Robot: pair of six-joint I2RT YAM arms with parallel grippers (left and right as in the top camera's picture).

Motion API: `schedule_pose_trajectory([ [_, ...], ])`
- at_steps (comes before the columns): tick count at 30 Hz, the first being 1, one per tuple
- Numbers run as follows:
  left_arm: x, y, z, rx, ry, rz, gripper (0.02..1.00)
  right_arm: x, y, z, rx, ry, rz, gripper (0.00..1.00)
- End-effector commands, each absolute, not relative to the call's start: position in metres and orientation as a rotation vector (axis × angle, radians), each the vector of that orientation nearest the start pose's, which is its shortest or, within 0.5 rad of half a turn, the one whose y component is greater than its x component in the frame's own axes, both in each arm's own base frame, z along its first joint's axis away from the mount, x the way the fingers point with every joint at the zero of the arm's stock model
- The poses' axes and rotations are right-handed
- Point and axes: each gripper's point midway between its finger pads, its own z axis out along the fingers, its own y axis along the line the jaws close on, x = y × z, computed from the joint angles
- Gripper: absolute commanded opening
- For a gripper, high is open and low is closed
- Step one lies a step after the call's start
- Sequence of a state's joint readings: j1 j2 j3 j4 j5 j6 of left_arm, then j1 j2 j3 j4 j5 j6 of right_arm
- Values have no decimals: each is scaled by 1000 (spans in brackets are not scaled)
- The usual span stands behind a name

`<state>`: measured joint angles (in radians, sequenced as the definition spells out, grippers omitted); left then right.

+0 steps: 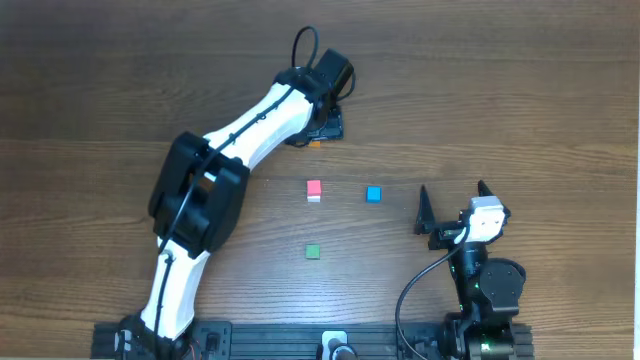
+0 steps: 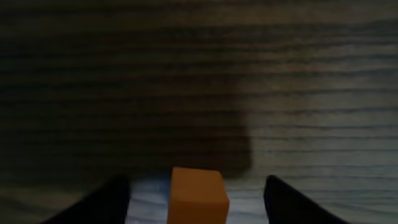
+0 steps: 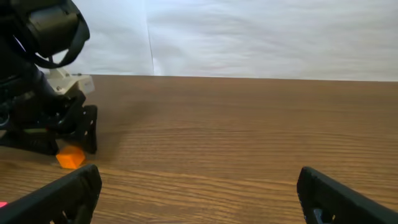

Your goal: Stack Cubes

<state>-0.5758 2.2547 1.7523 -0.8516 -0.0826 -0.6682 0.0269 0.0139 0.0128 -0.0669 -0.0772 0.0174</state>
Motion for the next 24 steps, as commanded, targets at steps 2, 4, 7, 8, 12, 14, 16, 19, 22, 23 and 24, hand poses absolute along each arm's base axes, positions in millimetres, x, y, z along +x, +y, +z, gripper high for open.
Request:
schedule_pose_trajectory([
  [2,414,-254,9,-116,2927,-102,557,245,22,158,-82,1638,101,991],
  [4,413,-255,9,-96,2926,-101,507,245,22,158,-82,1638,101,993],
  [7,413,-256,9,-94,2927,-101,439,245,22,158,-82,1638,101,993],
  [8,413,-256,9,-93,2927,-101,419,245,22,158,-82,1638,101,993],
  [12,412,-256,9,-93,2928,-100,375,245,22,158,-83,1638,101,993],
  [14,412,-256,9,-93,2928,-100,338,245,22,158,-82,1638,101,993],
  [16,412,-256,9,-93,2928,-101,303,245,22,158,-83,1638,101,993],
  [19,412,-256,9,-93,2929,-100,242,245,22,158,-82,1638,101,993],
  [22,410,-255,8,-93,2936,-93,196,245,22,158,-82,1638,101,993],
  [23,410,-255,8,-94,2938,-91,183,245,22,158,-82,1638,101,991],
  [24,410,-254,11,-94,2937,-92,169,245,22,158,-82,1638,101,993],
])
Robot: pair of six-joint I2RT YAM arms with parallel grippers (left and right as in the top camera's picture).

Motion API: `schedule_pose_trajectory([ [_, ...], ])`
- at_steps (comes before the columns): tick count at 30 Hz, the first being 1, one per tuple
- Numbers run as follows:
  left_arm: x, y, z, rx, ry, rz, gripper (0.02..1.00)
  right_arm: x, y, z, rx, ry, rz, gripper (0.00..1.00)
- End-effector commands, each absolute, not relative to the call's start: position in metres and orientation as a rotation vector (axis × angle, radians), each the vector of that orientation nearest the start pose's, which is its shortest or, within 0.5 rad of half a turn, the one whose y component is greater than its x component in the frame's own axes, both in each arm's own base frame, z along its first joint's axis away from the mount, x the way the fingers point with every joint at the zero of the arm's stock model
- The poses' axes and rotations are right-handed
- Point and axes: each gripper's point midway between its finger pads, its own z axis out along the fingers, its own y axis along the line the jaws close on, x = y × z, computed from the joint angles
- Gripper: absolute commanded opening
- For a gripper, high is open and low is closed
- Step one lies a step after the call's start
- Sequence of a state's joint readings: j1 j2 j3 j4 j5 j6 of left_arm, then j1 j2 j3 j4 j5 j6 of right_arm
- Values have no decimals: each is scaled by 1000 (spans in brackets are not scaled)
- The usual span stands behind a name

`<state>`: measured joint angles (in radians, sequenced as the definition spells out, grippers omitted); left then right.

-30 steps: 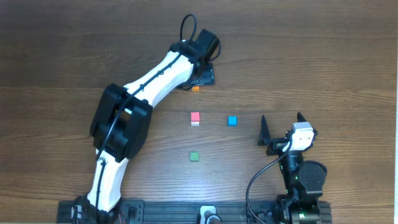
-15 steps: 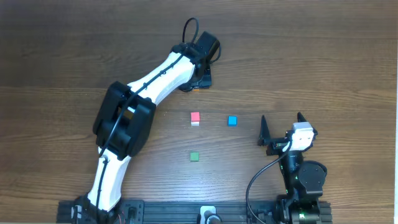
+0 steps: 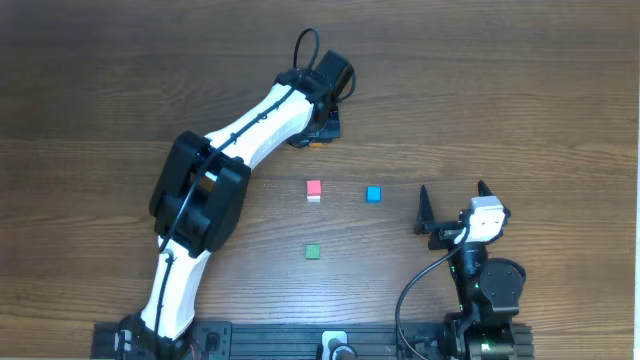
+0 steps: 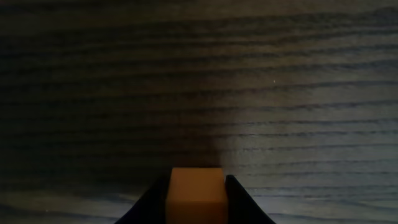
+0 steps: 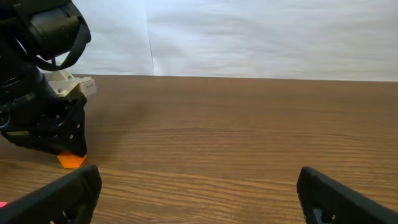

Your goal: Stack Cubes

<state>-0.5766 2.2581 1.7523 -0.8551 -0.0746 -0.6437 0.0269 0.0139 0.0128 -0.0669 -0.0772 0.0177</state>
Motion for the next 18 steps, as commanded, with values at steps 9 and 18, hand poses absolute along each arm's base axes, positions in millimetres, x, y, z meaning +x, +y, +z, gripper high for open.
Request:
schedule_pose_trajectory([
  [9,392,-257,102,-127,2823,-142,97,245,22,158,-82,1638,101,993],
  [18,309,-265,105,-185,2842,-132,93,245,22,158,-83,1638,101,993],
])
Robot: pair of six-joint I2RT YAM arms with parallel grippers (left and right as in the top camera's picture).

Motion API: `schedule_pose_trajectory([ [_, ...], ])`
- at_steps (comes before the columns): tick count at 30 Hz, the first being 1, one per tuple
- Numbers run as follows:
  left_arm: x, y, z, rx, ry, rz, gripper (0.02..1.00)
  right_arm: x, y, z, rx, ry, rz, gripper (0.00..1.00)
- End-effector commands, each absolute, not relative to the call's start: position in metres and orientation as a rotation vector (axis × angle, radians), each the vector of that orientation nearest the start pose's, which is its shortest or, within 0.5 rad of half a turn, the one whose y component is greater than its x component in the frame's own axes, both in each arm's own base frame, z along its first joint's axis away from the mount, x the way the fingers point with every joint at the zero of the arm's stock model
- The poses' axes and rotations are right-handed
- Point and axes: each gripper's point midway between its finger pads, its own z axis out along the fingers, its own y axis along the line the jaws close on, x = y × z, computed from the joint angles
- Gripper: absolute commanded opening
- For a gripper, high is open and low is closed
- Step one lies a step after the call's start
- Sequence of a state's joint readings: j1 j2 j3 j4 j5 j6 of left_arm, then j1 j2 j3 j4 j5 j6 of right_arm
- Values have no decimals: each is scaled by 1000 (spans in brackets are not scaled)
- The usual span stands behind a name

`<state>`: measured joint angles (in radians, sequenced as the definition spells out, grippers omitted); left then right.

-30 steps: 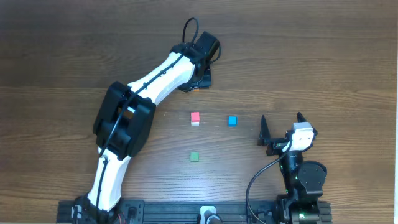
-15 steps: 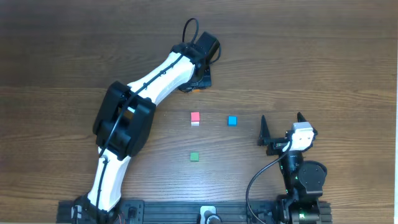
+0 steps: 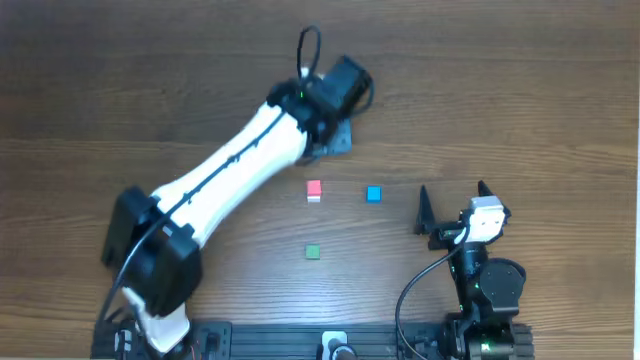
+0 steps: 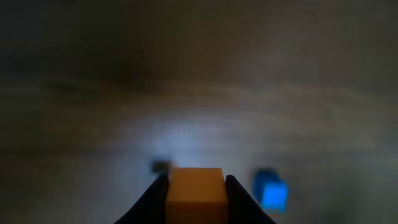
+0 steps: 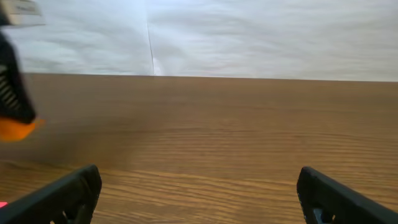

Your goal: Stack Cubes

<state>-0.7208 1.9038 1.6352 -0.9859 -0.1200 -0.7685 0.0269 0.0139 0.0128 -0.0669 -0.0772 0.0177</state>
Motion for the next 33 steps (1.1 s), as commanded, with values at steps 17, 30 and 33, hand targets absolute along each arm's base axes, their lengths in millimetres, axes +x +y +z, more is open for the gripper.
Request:
schedule_pose_trajectory([
  [17,289,-250,88,-218,2880,-32,91,245,22,158,-82,1638,101,993],
  [30,298,-245,76,-234,2876,7,88,245,22,158,-82,1638,101,993],
  [33,298,-245,74,-233,2877,10,84,245,22,158,-82,1638,101,993],
])
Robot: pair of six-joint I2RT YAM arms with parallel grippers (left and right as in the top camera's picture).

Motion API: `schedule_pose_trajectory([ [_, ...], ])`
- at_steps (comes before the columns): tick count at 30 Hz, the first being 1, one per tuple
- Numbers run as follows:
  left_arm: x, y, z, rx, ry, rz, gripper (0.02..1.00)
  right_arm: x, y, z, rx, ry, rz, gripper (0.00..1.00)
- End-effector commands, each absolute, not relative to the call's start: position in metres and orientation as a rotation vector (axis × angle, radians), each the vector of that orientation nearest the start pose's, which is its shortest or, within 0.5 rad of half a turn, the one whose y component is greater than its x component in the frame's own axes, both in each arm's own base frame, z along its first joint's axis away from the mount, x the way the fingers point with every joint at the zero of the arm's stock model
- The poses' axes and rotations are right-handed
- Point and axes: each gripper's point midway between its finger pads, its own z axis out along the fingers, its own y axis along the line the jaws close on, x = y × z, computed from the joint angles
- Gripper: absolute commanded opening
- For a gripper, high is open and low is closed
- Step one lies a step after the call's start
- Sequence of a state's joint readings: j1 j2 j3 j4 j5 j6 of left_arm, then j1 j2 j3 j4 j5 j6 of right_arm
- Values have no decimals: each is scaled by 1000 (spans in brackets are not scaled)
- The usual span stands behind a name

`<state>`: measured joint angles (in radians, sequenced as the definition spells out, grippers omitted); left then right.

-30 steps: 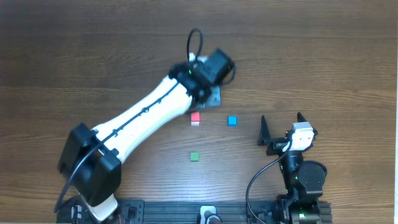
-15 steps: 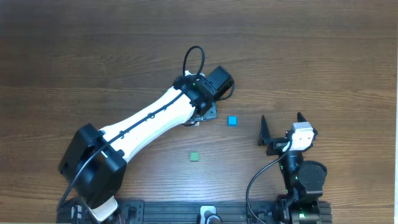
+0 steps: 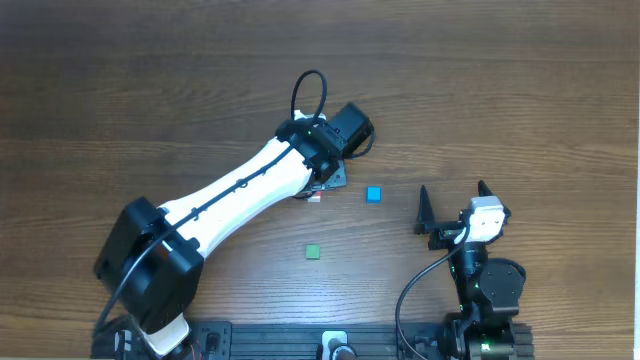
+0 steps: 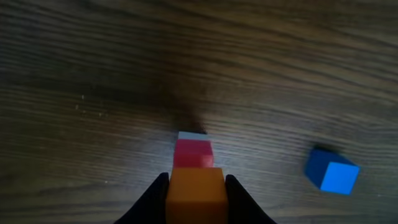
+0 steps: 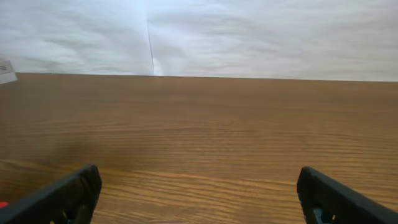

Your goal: Stack Cubes

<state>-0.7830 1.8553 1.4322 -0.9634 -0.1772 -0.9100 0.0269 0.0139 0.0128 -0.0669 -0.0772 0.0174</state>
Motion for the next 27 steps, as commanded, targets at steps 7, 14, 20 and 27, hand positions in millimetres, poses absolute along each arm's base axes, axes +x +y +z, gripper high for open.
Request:
schedule_pose_trajectory([
  [7,298,-244,67,-231,2891,33,86,245,22,158,-82,1638,101,993],
  [14,298,-244,66,-194,2895,39,84,245,22,158,-82,1638,101,993],
  [20,298,-245,65,-159,2898,37,86,245,22,158,-82,1638,101,991],
  [27,296,-243,58,-155,2901,40,86,245,22,158,-82,1638,101,991],
])
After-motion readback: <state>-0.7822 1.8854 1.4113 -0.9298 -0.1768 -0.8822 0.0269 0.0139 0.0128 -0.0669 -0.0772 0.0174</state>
